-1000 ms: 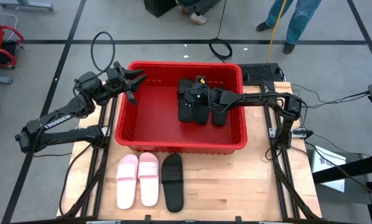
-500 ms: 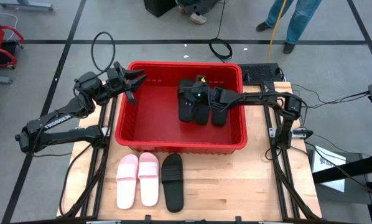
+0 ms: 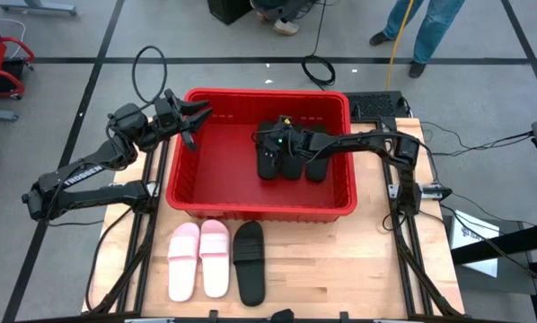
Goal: Pick and place slides into bin
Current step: Put the right black slide into the red bin
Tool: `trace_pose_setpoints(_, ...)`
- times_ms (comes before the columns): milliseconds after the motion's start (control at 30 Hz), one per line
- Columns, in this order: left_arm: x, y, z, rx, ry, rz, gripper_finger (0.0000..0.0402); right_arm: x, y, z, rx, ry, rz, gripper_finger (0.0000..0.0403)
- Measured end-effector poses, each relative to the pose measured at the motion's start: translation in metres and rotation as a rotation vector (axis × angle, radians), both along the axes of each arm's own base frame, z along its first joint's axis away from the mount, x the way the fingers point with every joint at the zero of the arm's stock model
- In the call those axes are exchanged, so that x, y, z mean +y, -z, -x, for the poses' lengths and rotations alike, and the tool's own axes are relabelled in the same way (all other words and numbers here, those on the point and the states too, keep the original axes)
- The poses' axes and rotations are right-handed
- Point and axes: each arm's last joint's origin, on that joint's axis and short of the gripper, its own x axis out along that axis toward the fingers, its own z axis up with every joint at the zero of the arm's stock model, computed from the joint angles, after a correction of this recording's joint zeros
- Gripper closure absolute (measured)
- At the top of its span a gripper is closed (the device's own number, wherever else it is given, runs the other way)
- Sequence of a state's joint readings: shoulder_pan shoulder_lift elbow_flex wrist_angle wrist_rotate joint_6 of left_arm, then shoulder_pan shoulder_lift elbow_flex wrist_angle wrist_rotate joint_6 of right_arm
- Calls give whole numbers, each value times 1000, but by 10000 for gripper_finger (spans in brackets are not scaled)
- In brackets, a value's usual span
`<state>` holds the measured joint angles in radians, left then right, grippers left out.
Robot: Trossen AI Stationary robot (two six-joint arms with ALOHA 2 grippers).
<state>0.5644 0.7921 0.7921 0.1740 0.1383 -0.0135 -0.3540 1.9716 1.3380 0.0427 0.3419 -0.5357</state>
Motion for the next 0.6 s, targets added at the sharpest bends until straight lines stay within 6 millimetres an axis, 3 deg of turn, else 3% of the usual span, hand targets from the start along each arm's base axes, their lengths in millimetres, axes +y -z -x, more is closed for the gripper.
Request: trace_pose_setpoints(600, 0, 2, 0, 15, 3, 19, 275, -12, 1, 3, -18, 13, 0, 395)
